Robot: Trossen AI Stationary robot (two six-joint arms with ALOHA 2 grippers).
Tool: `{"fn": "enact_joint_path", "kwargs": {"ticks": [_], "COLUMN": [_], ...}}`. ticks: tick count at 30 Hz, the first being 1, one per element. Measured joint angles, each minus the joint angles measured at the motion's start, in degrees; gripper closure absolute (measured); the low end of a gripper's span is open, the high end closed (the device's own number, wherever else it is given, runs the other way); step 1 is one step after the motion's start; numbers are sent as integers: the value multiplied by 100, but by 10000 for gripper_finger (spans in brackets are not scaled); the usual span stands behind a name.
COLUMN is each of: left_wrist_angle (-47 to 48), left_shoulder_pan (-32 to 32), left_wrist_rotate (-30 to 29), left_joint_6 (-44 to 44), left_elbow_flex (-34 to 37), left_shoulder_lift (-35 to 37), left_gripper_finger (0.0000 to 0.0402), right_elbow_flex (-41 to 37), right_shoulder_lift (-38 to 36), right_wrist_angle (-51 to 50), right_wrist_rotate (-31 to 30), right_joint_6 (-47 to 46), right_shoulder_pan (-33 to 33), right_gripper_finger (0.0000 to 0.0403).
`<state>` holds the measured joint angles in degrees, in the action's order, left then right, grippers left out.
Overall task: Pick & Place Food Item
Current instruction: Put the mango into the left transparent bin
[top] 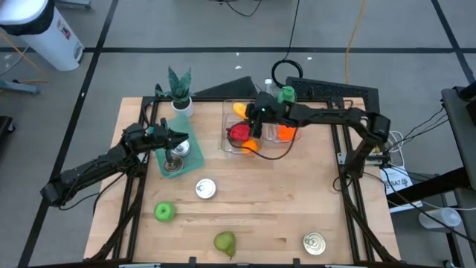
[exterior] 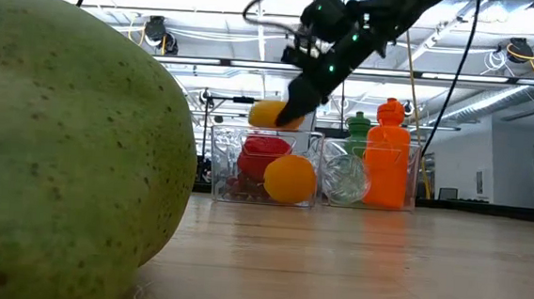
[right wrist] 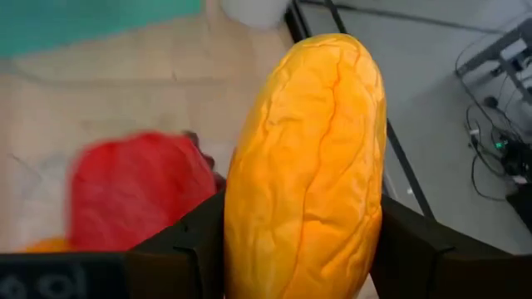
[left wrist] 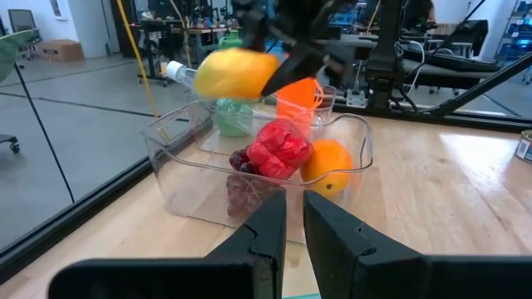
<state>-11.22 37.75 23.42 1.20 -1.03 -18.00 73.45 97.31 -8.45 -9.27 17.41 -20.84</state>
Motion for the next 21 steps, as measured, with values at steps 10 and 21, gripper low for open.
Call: {"fn": "enact_joint_path", "kwargs": {"ticks": [10,21], "left_wrist_angle": [-3,-7], "left_shoulder_pan": [0,0], "left_wrist_rotate": [-2,-2], "left_joint_6": [4,6], "left_elbow_flex": [1,1], "left_shoulder_lift": [2,2], "left_gripper_finger": [350,350], "right_elbow_flex": [11,11], "right_shoulder_lift": [311,320], "right_wrist_angle": [-42,-297], "right_wrist_rotate": [-122,-139], "right_joint_6": [82,322], "right_shoulder_pan": [-281,-319], "right_gripper_finger": [193,193]}}
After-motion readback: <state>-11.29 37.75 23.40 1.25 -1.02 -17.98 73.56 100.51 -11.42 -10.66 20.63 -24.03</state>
